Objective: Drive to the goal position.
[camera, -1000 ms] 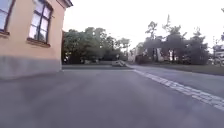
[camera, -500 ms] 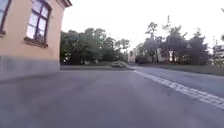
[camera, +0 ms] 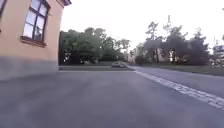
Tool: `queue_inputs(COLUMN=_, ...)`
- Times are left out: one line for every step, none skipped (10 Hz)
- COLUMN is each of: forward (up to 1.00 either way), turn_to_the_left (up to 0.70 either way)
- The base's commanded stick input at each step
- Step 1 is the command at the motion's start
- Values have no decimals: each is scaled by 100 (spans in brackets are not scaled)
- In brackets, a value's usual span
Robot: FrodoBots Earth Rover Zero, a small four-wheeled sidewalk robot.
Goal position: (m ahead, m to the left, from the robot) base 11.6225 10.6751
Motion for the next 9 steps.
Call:
queue_inputs(forward=50, turn_to_the_left=0)
queue_inputs(forward=50, turn_to_the_left=0)
queue_inputs(forward=50, turn_to_the_left=0)
queue_inputs(forward=50, turn_to_the_left=0)
queue_inputs(forward=50, turn_to_the_left=0)
queue_inputs(forward=50, turn_to_the_left=0)
queue_inputs(forward=50, turn_to_the_left=0)
queue_inputs(forward=50, turn_to_the_left=0)
queue_inputs(forward=50, turn_to_the_left=0)
